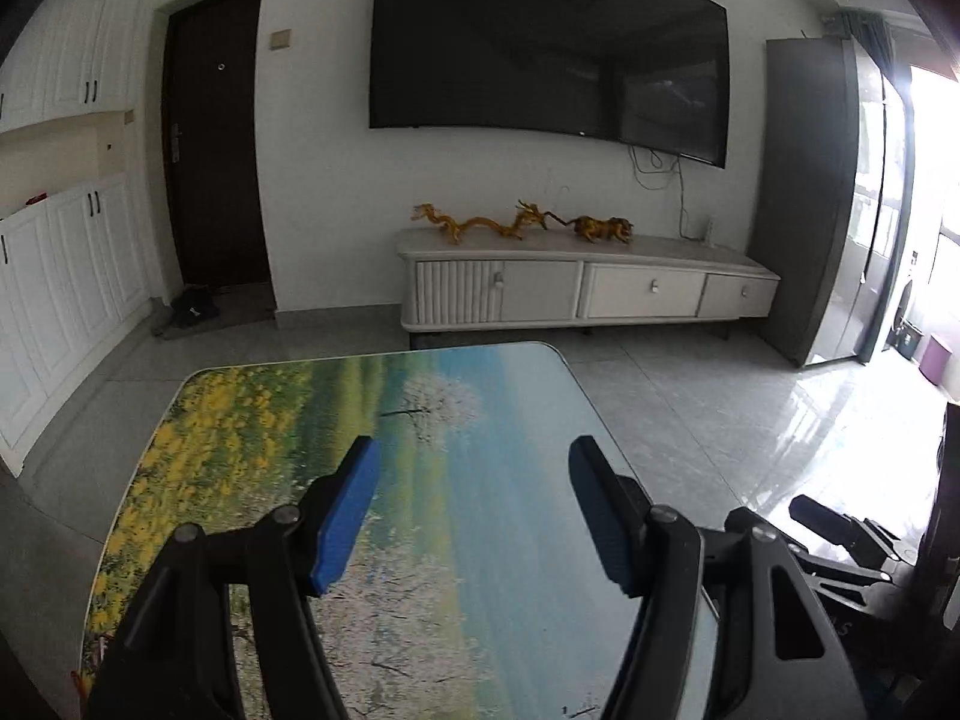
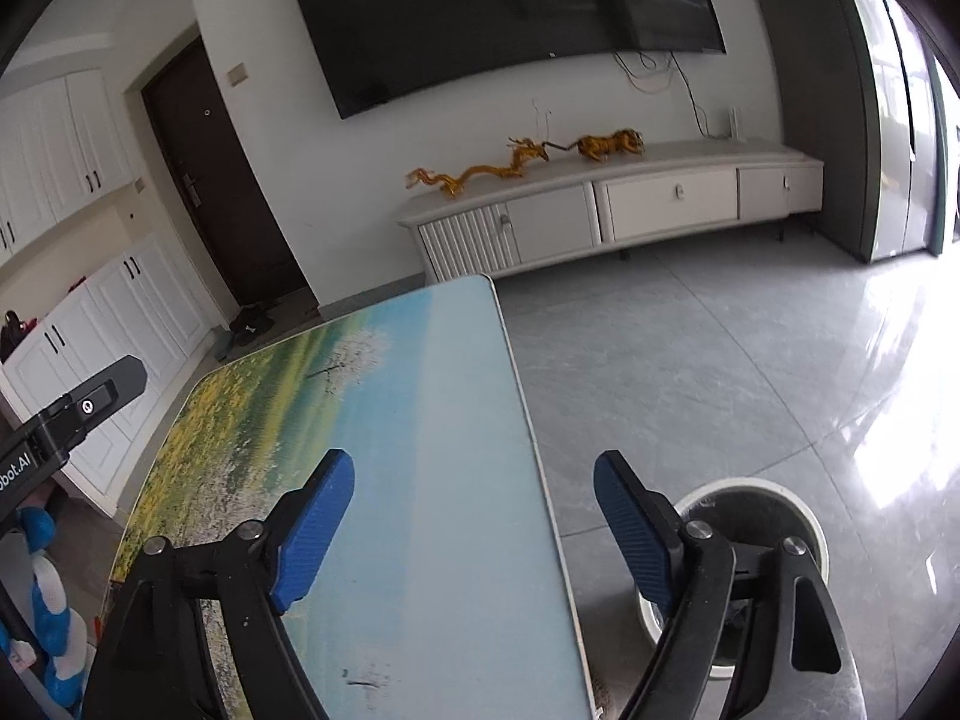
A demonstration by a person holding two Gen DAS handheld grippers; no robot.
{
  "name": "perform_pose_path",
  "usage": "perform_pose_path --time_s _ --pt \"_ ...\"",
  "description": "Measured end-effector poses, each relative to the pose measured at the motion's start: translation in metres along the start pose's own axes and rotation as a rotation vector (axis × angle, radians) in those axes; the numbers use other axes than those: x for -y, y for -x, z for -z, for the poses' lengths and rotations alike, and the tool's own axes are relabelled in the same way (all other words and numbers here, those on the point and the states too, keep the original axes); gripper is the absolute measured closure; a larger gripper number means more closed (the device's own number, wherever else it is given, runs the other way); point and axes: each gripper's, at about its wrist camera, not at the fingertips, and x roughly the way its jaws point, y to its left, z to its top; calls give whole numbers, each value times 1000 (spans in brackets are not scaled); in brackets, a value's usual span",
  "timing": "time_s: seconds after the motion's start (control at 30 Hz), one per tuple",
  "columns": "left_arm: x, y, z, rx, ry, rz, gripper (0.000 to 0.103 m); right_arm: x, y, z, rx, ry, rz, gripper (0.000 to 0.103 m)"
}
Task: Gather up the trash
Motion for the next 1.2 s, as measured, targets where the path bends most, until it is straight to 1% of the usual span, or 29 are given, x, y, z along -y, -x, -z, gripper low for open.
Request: perform_pose_path --time_s 0.07,0.1,0.13,0.17,0.23,0.3,0.37,0.47,0.53,0.63,0.77,0.97,1.07,1.2 --pt "-11 9 2 20 13 -31 38 -11 2 2 20 20 20 14" --pt "-16 12 4 27 20 -46 35 -15 3 3 31 31 34 13" --pt "-20 16 5 36 23 -64 27 -18 4 5 40 38 47 10" --pt "-22 19 7 47 24 -78 22 -22 4 7 52 48 66 7" --pt "-27 22 10 62 22 -99 19 -27 3 8 68 58 92 6" --pt "-28 22 13 61 23 -108 16 -29 4 11 82 65 112 4" --pt "-27 21 16 64 13 -115 10 -31 5 13 94 68 129 2" --pt "-25 19 20 69 8 -125 4 -30 6 14 113 68 146 0" --pt "-23 18 23 70 11 -119 1 -28 7 15 119 66 152 0" --pt "-16 15 25 77 5 -111 1 -22 7 16 126 55 167 0" --pt "-3 9 31 71 -19 -68 1 -14 3 20 118 47 191 0" --pt "21 -4 41 24 -66 9 0 8 4 26 114 27 256 0" --pt "34 -10 45 10 -90 28 0 22 6 28 115 10 286 0" --pt "46 -19 47 -12 -105 39 0 29 7 31 120 11 321 0"
